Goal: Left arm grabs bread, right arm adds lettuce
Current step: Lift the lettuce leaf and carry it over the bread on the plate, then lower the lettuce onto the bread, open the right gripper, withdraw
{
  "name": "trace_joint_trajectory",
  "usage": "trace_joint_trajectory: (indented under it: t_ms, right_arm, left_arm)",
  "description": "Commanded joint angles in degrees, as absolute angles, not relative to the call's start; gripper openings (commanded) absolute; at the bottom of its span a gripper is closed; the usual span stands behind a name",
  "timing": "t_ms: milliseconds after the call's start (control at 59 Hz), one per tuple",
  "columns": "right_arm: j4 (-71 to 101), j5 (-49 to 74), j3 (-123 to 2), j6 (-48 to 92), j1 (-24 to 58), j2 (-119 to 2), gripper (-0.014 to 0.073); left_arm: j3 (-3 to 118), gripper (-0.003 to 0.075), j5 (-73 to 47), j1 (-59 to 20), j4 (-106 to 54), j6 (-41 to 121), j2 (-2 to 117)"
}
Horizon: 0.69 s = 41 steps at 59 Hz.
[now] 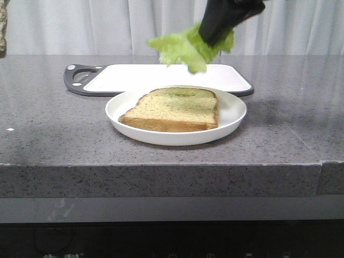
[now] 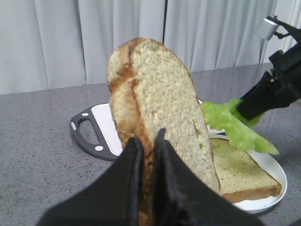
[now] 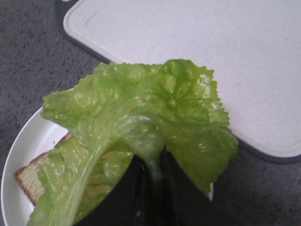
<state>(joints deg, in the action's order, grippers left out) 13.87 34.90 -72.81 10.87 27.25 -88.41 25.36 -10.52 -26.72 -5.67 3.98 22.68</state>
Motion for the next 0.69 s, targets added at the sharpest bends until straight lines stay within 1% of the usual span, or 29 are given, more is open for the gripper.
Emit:
trace_joint_trajectory:
  t_ms: [0,237,322,390,542,678]
  right_arm:
    - [15.1,30.9,-71.7,11.4,28.7,-85.9,-0.0067]
    - [15.1,30.0,-68.9,11.3,29.9,-86.0,-0.0067]
    - [15.1,30.2,-68.9,11.3,29.9,-86.1,-0.0043]
    - [15.1,30.2,-68.9,11.3,29.9,-86.1,0.0020]
    - [15.1,30.2,-68.9,11.3,29.9,-86.1,0.0218]
    - [15.1,29.6,-68.9,11.3,29.9,-86.0,0.0339]
  left_arm:
    - [27.0,-0.0020,-5.0,-26.6,-5.9,4.0,22.8]
    - [27.0,-0.0020,-5.0,-26.6,-5.9,4.0,22.8]
    - [27.0,-0.0020,-5.0,-26.6,-5.9,4.0,22.8]
    - [27.0,-0.0020,-5.0,-26.6,-5.9,4.0,22.8]
    - [27.0,-0.0020,-5.0,-26.6,-5.9,4.0,22.8]
    - [27.0,-0.0020,-5.0,-26.6,-5.9,4.0,22.8]
